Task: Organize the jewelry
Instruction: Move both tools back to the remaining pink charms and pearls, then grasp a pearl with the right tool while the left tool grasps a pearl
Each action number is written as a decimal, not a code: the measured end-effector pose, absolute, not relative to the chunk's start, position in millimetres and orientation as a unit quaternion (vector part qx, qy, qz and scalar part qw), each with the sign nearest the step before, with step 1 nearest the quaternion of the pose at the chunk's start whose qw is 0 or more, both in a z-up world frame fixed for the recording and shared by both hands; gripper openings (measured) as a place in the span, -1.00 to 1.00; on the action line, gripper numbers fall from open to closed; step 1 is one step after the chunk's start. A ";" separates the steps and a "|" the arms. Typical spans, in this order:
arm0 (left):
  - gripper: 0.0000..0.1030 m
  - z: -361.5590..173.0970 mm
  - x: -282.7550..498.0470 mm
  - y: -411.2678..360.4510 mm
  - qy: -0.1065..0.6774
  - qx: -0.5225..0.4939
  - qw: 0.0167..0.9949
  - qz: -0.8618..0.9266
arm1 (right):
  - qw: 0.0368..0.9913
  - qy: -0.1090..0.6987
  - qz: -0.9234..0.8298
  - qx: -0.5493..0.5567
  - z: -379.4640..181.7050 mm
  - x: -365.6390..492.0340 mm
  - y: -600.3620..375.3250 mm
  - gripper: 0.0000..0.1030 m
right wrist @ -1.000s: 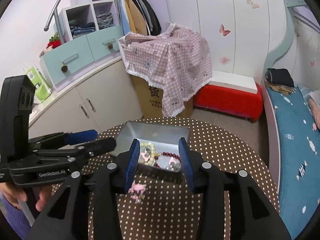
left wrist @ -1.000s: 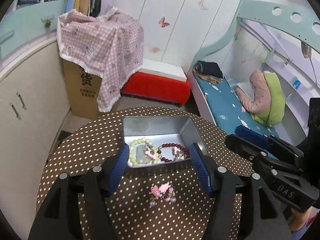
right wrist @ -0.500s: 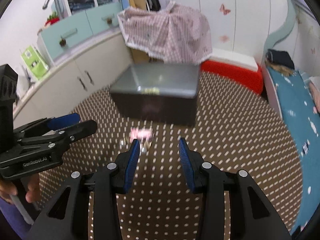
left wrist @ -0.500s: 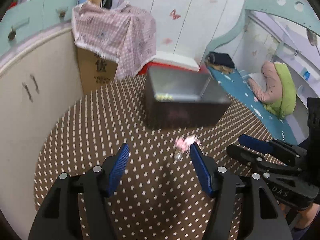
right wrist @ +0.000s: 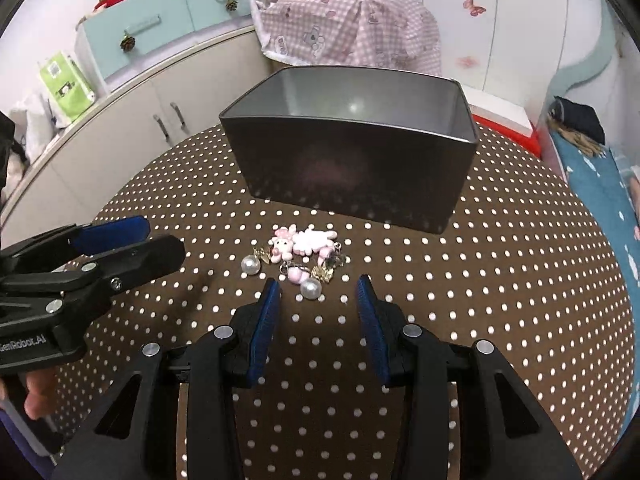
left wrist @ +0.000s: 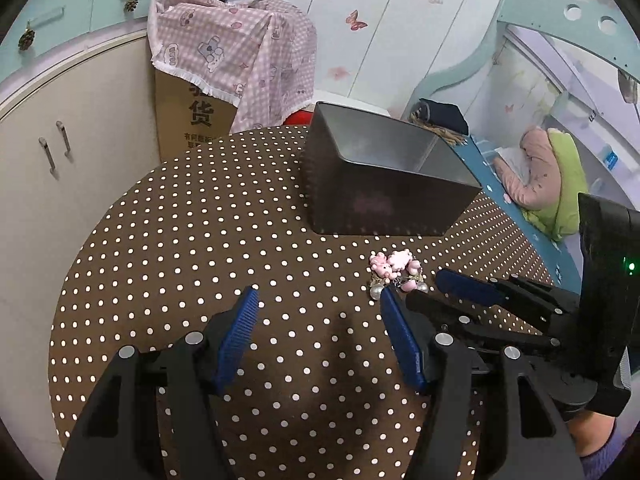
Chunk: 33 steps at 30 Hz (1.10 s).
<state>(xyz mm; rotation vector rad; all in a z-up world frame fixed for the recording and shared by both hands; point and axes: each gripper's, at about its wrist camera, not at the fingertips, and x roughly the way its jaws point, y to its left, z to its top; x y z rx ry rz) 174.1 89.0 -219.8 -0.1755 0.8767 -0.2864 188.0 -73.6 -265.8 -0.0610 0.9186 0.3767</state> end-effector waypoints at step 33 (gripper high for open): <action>-0.12 -241.6 202.2 27.8 0.437 0.007 0.887 -0.149 | 0.883 0.434 0.178 0.020 -257.2 174.9 -140.8 -0.77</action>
